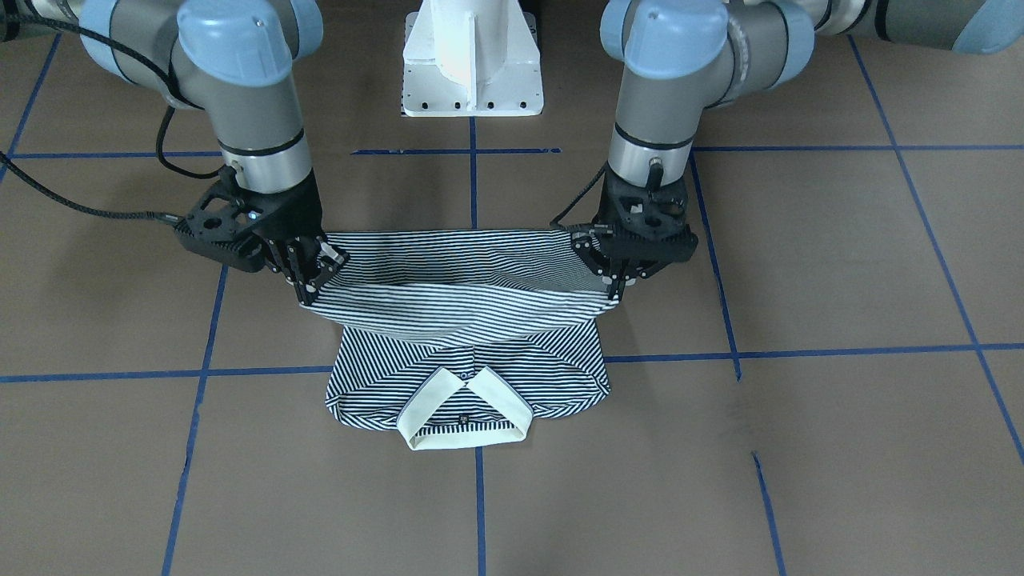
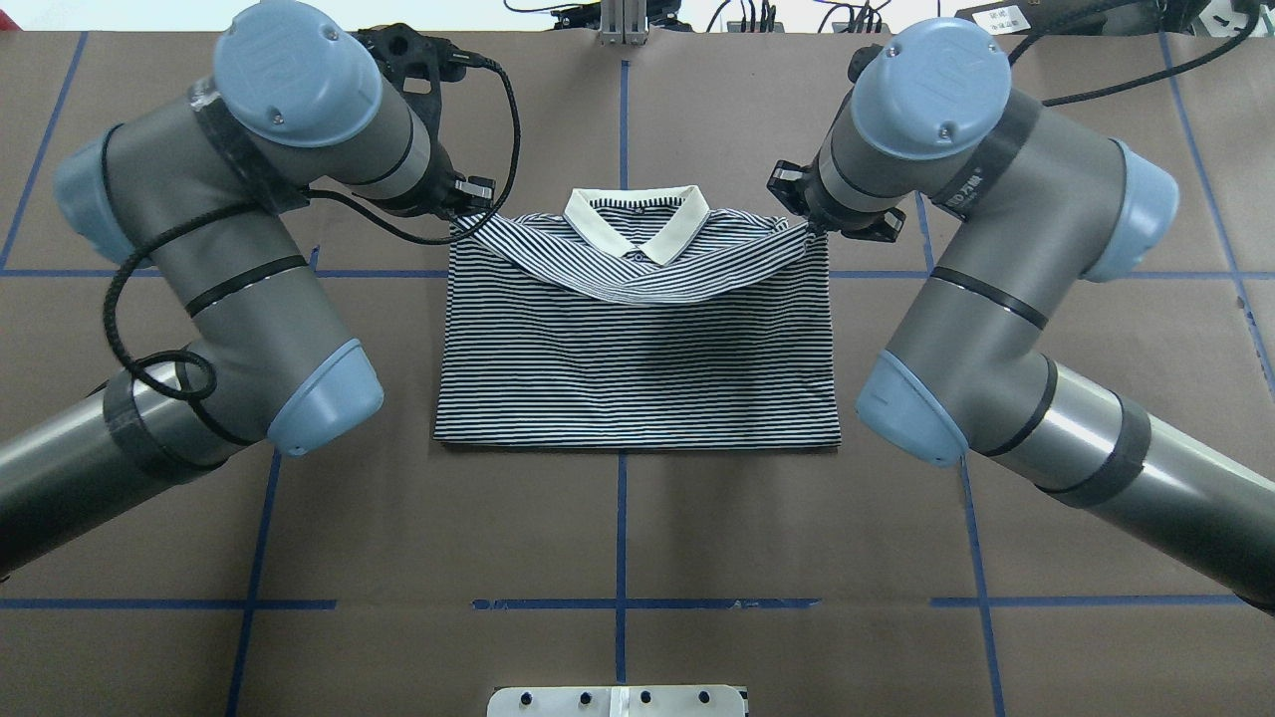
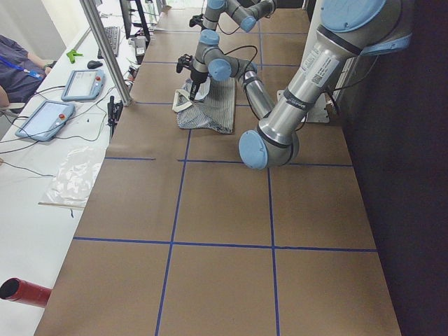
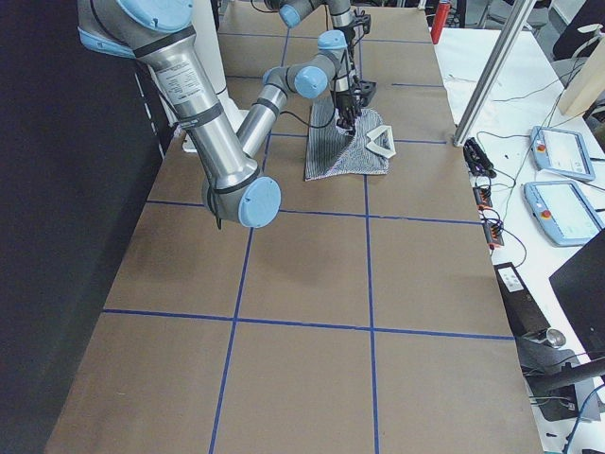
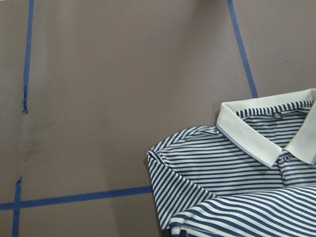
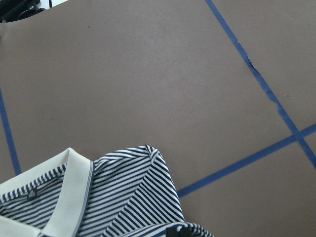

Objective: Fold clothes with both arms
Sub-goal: 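Release the hem and raise both grippers away from the shirt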

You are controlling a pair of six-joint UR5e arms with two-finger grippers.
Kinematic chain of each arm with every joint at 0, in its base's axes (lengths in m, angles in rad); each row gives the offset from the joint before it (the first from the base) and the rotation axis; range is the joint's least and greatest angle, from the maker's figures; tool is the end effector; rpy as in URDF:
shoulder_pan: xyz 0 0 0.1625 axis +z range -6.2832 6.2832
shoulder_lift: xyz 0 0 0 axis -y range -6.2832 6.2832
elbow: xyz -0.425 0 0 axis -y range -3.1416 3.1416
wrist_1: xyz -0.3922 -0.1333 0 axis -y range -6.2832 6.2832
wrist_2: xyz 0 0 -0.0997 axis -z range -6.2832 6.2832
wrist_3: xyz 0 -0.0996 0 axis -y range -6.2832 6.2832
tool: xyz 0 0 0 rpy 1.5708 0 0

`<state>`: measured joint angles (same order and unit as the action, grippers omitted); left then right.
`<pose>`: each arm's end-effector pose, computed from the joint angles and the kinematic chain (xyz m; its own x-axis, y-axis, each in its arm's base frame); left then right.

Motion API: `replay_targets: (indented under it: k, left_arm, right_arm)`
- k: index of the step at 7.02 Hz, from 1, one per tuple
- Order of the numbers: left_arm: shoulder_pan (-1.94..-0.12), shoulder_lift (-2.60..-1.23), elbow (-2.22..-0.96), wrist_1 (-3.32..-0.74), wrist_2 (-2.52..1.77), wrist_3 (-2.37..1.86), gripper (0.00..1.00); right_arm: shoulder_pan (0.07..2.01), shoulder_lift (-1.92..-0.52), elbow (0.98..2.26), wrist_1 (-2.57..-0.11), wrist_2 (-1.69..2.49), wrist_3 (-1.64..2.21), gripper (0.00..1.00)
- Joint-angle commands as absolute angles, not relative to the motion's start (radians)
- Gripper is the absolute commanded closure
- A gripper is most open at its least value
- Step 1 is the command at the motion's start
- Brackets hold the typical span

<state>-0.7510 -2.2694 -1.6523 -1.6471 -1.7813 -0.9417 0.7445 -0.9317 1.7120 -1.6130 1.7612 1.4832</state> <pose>0.4284 -0.5538 0.2006 0.7120 0.1226 -0.6914 0.1644 0.9282 0.3339 -0.4165 -0.5394 0.2330 0.5920 0.4286 0.6825 -0.5219 0.8492 -0.0806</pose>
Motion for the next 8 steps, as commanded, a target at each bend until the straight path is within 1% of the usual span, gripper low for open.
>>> replay_targets:
  k: [1, 2, 3, 5, 6, 7, 8]
  left_arm:
    - [-0.762, -2.312, -1.426, -1.832, -1.779, -0.928, 1.0]
    - [-0.761, -2.313, -1.355, -1.888, -1.767, -0.927, 1.0]
    - [-0.761, -2.312, -1.32, -1.917, -1.76, -0.927, 1.0]
    - [-0.753, -2.304, -1.318, -1.919, -1.759, -0.927, 1.0]
    - [-0.749, -2.301, -1.319, -1.919, -1.761, -0.928, 1.0]
    - [-0.749, -2.299, -1.324, -1.919, -1.761, -0.928, 0.96]
    - [-0.749, -2.293, -1.325, -1.921, -1.761, -0.925, 0.46]
  right_arm:
    - [0.758, -0.885, 1.467, -1.412, 1.756, 1.479, 1.0]
    - [0.758, -0.887, 1.419, -1.385, 1.756, 1.477, 1.0]
    - [0.759, -0.89, 1.405, -1.384, 1.756, 1.467, 1.0]
    - [0.761, -0.9, 1.399, -1.382, 1.756, 1.457, 1.0]
    - [0.761, -0.9, 1.396, -1.382, 1.758, 1.457, 0.9]
    - [0.762, -0.9, 1.396, -1.379, 1.756, 1.457, 0.75]
    - [0.764, -0.9, 1.396, -1.378, 1.756, 1.457, 0.56]
